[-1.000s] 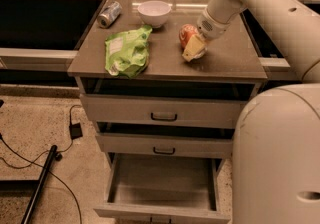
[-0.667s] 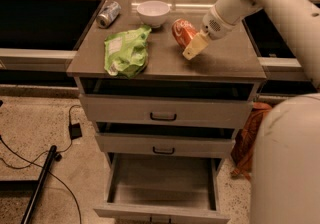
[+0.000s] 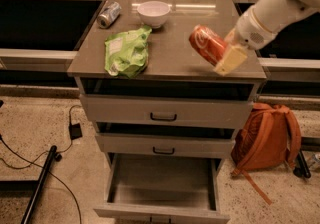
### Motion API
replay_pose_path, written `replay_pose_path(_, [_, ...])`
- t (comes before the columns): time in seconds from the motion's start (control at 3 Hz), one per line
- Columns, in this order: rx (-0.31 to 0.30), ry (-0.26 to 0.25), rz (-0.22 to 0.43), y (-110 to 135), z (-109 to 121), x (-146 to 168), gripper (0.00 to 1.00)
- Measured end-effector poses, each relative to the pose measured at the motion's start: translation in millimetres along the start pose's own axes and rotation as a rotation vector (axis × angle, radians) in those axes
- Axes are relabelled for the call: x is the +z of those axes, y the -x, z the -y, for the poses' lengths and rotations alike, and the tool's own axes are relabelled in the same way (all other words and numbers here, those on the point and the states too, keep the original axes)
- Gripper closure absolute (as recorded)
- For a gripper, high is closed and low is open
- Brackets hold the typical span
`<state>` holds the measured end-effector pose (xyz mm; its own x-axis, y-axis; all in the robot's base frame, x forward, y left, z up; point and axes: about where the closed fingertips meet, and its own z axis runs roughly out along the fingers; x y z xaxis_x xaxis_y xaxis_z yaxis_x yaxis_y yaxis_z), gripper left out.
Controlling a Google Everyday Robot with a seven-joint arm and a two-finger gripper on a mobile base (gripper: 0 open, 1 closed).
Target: Place coke can into bottom drawer
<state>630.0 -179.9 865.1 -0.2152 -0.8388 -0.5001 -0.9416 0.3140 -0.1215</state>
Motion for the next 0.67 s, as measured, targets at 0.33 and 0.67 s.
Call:
replay_pose_path(0.33, [-0.245,-0.088,-0.145,-22,-34,-30,1.00])
replay_pose_path(0.67, [-0.366,-0.067,-0.227,-37,-58,-20,1.00])
